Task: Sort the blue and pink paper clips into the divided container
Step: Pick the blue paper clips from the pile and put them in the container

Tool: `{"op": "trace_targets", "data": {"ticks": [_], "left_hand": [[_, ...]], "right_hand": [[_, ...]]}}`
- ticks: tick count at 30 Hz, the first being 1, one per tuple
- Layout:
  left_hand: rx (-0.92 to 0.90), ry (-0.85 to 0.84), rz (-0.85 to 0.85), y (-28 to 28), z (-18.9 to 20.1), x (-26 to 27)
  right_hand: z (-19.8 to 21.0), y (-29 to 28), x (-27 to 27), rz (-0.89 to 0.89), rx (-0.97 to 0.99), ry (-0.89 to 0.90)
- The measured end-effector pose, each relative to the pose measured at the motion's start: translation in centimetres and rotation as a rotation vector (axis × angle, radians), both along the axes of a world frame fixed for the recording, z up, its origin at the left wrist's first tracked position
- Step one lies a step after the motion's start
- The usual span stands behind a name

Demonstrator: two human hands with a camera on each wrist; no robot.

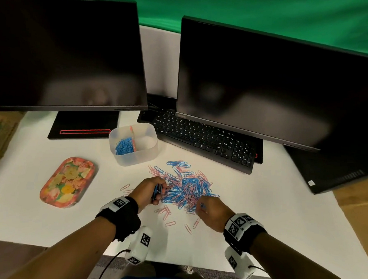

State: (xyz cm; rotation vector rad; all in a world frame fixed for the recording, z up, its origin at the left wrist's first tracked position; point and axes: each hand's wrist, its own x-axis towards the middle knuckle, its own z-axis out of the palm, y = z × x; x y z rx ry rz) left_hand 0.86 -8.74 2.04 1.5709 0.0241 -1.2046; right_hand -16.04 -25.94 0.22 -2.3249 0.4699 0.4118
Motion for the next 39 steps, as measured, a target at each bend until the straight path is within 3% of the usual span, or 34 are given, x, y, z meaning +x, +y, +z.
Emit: {"op": "trace_targets", "data": {"ticks": [8, 13, 17, 21, 27, 33, 39], "left_hand": [[-0.099, 0.182, 0.214, 0.0, 2.0, 0.2], [-0.251, 0.304, 0.371, 0.1, 3.1, 0.5], [-0.361, 0.410, 0.492, 0.4, 3.7, 1.4], [-0.408, 0.399, 0.553, 1.3, 4.1, 3.0], [-0.406, 0.318, 0.658, 2.8, 5.9, 7.2], [-0.311, 0.245, 0.748, 2.4, 8.3, 11.5], [-0.223, 0.159, 0.709, 1.1, 9.7, 10.6]], "right_hand": [[4.2, 0.8, 5.6, -0.210, 0.332, -0.071], [6.4, 4.3, 11.0, -0.259, 0.301, -0.137], [8.3, 6.4, 14.2, -0.160, 0.183, -0.119], [8.9, 6.9, 15.8, -0.108, 0.274, -0.065], [10.8, 3.0, 15.4, -0.229, 0.318, -0.253], [7.6, -2.3, 11.3, -0.408, 0.267, -0.147], [3.5, -3.6, 7.3, -0.326, 0.105, -0.025]]}}
